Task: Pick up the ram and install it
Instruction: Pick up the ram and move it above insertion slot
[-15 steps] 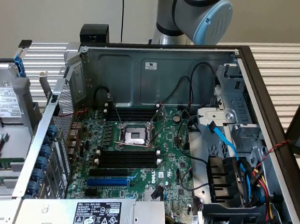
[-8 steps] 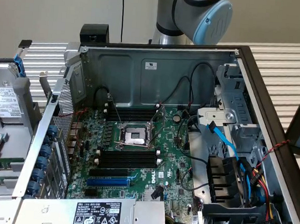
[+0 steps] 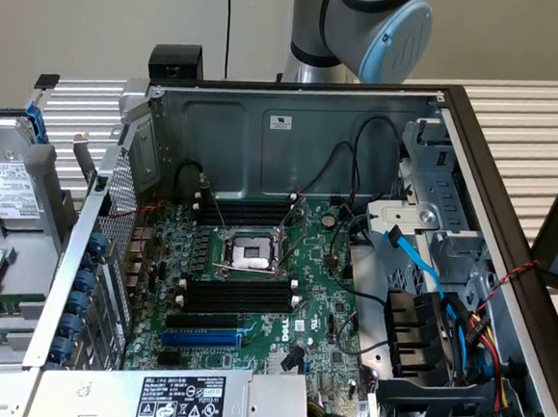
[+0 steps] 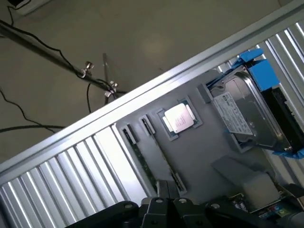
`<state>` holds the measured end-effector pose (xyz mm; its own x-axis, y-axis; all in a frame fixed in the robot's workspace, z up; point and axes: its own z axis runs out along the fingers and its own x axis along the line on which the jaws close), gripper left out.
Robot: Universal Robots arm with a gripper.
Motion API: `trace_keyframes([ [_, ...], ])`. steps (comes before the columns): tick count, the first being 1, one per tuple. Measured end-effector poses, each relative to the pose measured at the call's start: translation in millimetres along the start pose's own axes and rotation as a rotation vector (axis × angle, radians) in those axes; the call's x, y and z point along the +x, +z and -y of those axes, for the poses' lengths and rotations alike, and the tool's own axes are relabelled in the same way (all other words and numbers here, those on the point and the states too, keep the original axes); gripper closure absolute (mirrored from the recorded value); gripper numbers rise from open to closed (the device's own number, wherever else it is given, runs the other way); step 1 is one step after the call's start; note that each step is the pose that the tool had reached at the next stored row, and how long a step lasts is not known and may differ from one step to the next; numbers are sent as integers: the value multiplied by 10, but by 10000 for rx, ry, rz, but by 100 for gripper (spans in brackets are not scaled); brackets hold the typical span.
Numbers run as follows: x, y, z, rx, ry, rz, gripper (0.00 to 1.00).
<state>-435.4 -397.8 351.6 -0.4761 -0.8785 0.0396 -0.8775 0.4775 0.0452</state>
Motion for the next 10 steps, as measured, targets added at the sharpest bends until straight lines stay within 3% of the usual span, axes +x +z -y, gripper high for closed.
trace_keyframes([
  [4, -1, 14, 1, 28, -733, -33, 75],
  [10, -2, 46, 2, 51, -1825, -40, 75],
])
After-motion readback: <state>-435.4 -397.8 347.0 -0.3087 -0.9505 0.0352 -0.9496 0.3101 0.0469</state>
